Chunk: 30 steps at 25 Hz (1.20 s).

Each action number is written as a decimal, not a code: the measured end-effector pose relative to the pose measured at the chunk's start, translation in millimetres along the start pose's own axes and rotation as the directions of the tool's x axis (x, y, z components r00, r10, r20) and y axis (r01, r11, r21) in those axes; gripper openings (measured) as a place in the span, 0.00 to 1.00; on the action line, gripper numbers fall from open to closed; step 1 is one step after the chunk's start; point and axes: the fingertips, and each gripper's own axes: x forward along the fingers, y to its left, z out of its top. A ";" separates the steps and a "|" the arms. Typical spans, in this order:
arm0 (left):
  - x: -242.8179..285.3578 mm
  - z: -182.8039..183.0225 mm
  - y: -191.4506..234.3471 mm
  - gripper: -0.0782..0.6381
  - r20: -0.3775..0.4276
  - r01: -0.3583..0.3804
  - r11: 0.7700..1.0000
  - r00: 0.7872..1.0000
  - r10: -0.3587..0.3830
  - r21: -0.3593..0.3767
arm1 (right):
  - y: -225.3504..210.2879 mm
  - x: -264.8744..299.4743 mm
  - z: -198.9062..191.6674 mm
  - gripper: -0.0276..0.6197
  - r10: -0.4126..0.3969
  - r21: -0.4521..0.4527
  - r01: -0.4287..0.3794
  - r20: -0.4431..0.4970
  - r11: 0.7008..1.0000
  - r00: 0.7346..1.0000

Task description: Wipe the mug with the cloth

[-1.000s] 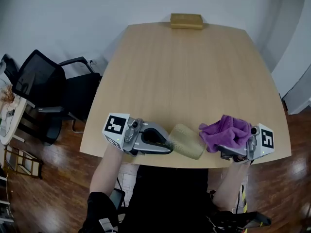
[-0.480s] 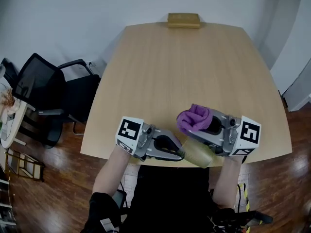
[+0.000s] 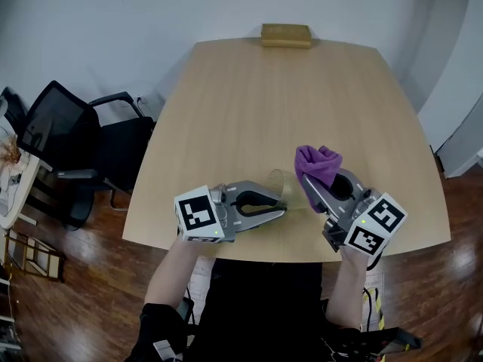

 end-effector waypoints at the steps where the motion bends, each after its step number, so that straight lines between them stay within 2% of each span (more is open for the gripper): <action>1: 3.2 -8.5 2.5 0.17 -0.045 -0.031 0.998 0.998 0.033 0.060 | -1.4 5.6 -6.7 0.13 -0.033 0.010 0.033 -0.024 0.999 0.999; 4: 15.0 -28.9 9.1 0.18 -0.159 -0.098 0.972 0.978 0.133 0.214 | 14.1 20.9 -9.8 0.13 -0.034 0.028 0.035 -0.012 0.999 0.999; 6: 20.5 -40.0 14.7 0.20 -0.213 -0.135 0.956 0.958 0.193 0.260 | 34.7 31.5 -6.5 0.13 0.005 -0.008 -0.005 0.009 1.000 1.000; 7: 20.4 -41.7 19.5 0.19 -0.208 -0.161 0.954 0.954 0.216 0.252 | 44.9 34.4 -3.1 0.13 0.044 -0.020 -0.043 0.029 0.999 0.999; 8: 18.2 -38.7 25.3 0.17 -0.172 -0.191 0.959 0.958 0.228 0.210 | 50.9 33.6 2.6 0.13 0.084 -0.012 -0.084 0.066 0.996 0.994; 9: 14.2 -31.2 31.2 0.17 -0.108 -0.214 0.967 0.967 0.230 0.136 | 49.1 28.3 10.7 0.13 0.106 0.018 -0.109 0.123 0.994 0.987; 10: 9.1 -21.0 36.9 0.17 -0.033 -0.226 0.973 0.973 0.228 0.045 | 37.8 18.7 20.0 0.13 0.088 0.062 -0.101 0.189 0.993 0.978; 12: -2.3 -4.0 46.3 0.17 0.076 -0.231 0.968 0.968 0.238 -0.099 | -2.0 -7.0 34.4 0.13 -0.056 0.144 0.015 0.287 0.989 0.956; 13: -7.4 0.5 49.2 0.17 0.098 -0.236 0.962 0.963 0.250 -0.136 | -20.6 -18.3 37.0 0.13 -0.136 0.166 0.088 0.307 0.982 0.942; 14: -11.1 3.2 50.3 0.17 0.105 -0.243 0.957 0.960 0.261 -0.156 | -33.5 -25.3 36.3 0.13 -0.193 0.175 0.143 0.310 0.974 0.931; 16: -12.0 5.4 49.3 0.17 0.116 -0.248 0.954 0.956 0.269 -0.169 | -39.9 -21.1 26.4 0.13 -0.223 0.166 0.183 0.275 0.969 0.935; 19: -1.8 0.2 47.8 0.17 0.120 -0.253 0.958 0.955 0.270 -0.135 | -14.7 14.4 1.4 0.13 -0.158 0.114 0.140 0.167 0.983 0.973; 21: 4.0 -7.9 48.9 0.18 0.086 -0.278 0.956 0.954 0.287 -0.095 | 8.9 34.2 -8.0 0.13 -0.118 0.056 0.112 0.123 0.992 0.985; 23: 1.3 -5.4 49.9 0.19 0.099 -0.284 0.952 0.950 0.295 -0.113 | 27.6 42.9 -7.6 0.13 -0.062 0.012 0.061 0.123 0.998 0.990; 25: -9.2 7.5 49.6 0.18 0.172 -0.262 0.949 0.941 0.292 -0.174 | 37.6 37.8 2.3 0.13 0.066 0.079 -0.083 0.201 0.993 0.977; 26: -16.4 14.0 49.7 0.18 0.225 -0.235 0.948 0.933 0.282 -0.216 | 36.3 29.2 10.3 0.13 0.127 0.151 -0.173 0.278 0.973 0.952; 27: -25.1 20.4 50.3 0.17 0.289 -0.190 0.945 0.920 0.266 -0.267 | 28.5 17.2 18.8 0.13 0.150 0.222 -0.241 0.363 0.945 0.920; 28: -35.2 27.2 51.2 0.17 0.362 -0.125 0.938 0.899 0.244 -0.322 | 14.0 3.4 26.0 0.13 0.125 0.281 -0.266 0.436 0.922 0.891; 30: -56.7 41.0 53.0 0.17 0.512 0.030 0.912 0.835 0.203 -0.410 | -23.3 -23.5 33.8 0.13 -0.006 0.362 -0.209 0.510 0.909 0.860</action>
